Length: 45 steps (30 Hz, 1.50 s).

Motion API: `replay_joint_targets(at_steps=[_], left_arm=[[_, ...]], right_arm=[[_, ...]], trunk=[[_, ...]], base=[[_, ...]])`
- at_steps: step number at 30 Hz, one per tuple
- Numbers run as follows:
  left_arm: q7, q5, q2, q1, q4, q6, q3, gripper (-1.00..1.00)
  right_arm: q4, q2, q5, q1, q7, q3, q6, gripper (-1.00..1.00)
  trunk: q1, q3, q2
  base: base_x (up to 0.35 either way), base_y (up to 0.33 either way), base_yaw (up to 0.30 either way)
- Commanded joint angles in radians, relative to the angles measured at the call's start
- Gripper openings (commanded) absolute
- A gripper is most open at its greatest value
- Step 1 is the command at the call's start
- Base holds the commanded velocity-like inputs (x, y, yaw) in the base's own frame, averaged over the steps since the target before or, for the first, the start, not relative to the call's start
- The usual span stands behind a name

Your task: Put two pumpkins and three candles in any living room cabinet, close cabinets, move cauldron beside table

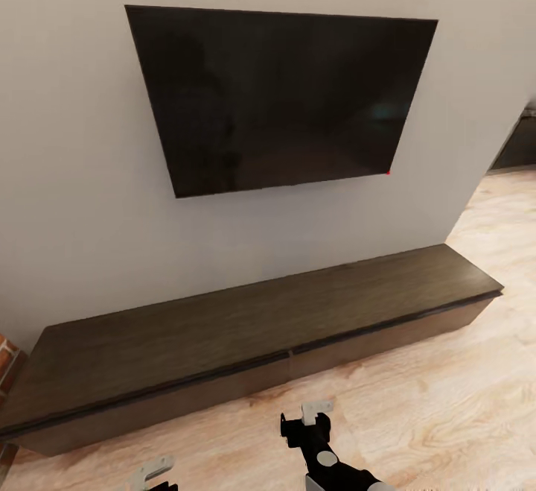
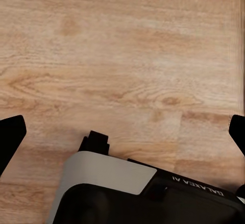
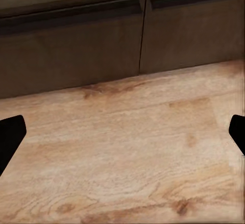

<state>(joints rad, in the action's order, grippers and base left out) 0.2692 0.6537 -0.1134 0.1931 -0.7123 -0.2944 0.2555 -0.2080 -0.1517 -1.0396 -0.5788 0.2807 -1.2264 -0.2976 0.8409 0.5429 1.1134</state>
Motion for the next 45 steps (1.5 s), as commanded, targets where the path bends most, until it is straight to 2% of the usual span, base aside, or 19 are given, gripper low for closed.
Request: replay_joint_targets(at_steps=[1,10,17,26,37,45], left_arm=[[0.010,0.010,-0.002,0.000,-0.003,-0.002,0.006,1.00],[0.010,0.010,-0.002,0.000,-0.003,-0.002,0.007,1.00],[0.010,0.010,-0.002,0.000,-0.003,-0.002,0.007,1.00],[0.010,0.012,-0.002,0.000,-0.003,-0.002,0.007,1.00],[0.008,0.015,-0.002,0.000,-0.003,-0.002,0.007,1.00],[0.008,0.016,-0.002,0.000,-0.003,0.006,0.008,1.00]], right_arm=[[0.000,0.000,-0.008,-0.001,0.005,-0.008,-0.003,1.00],[-0.002,0.000,-0.008,-0.001,0.001,-0.008,-0.003,1.00],[-0.003,0.000,-0.020,-0.001,-0.056,-0.003,0.005,1.00],[0.002,0.000,-0.128,-0.001,-0.104,-0.002,0.008,1.00],[0.007,0.000,-0.154,-0.001,-0.113,-0.002,0.009,1.00],[0.010,0.003,-0.268,-0.001,-0.114,-0.003,0.008,1.00]], trunk=[[0.000,0.000,0.001],[0.000,-0.005,0.001],[0.000,-0.007,0.001],[0.000,-0.007,0.001],[0.000,-0.007,0.001],[0.000,-0.007,0.001]], base=[[0.002,-0.006,-0.273],[0.000,-0.001,-0.273],[0.000,0.000,-0.282],[0.000,0.000,-0.293],[0.000,0.000,-0.293],[0.000,0.000,-0.293]])
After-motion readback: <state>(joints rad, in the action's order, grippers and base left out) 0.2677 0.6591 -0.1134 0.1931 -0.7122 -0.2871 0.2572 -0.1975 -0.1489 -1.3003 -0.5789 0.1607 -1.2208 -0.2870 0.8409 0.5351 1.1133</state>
